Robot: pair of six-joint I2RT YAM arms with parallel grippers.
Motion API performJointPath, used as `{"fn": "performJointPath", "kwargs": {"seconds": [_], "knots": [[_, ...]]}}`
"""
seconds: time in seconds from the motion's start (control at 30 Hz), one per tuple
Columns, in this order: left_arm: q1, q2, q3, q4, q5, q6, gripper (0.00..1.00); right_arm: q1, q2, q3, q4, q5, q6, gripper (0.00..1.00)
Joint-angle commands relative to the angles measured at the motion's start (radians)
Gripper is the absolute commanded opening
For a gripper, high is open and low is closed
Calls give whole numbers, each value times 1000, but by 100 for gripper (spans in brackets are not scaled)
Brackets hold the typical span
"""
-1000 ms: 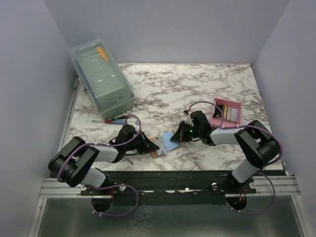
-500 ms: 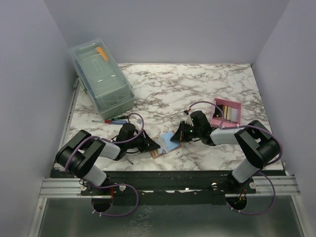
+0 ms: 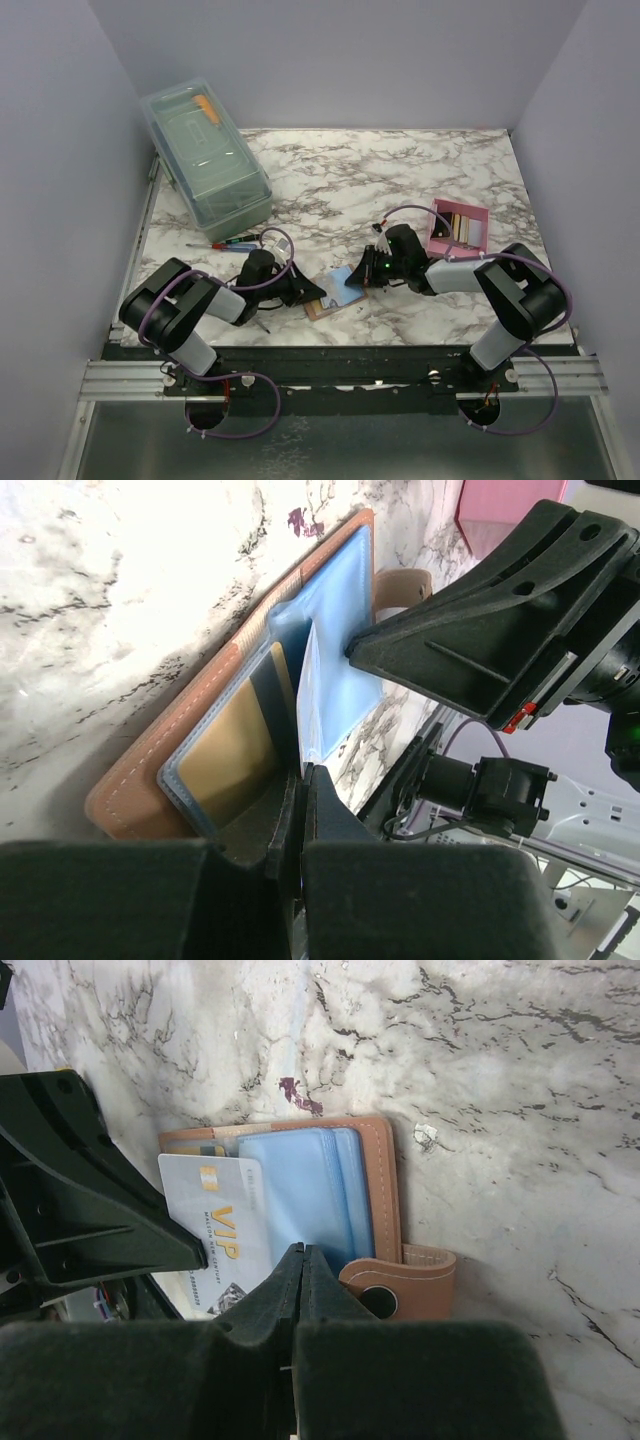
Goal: Put the credit cards into the card holder
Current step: Insert the credit card into the card holder.
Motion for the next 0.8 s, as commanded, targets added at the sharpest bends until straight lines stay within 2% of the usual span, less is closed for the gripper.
{"fn": "performJointPath", "kwargs": {"seconds": [0.0,0.27,0.77], "knots": [[2,6,-27,58,-83,14,0,5,37,-18,-16,18,-15,0],[-7,10,-34,74,-114,22,0,4,36,-19,-12,15,-9,0],[-78,56,-114,314,-256,-20,0,5,18,-52,35,2,40,0]]}}
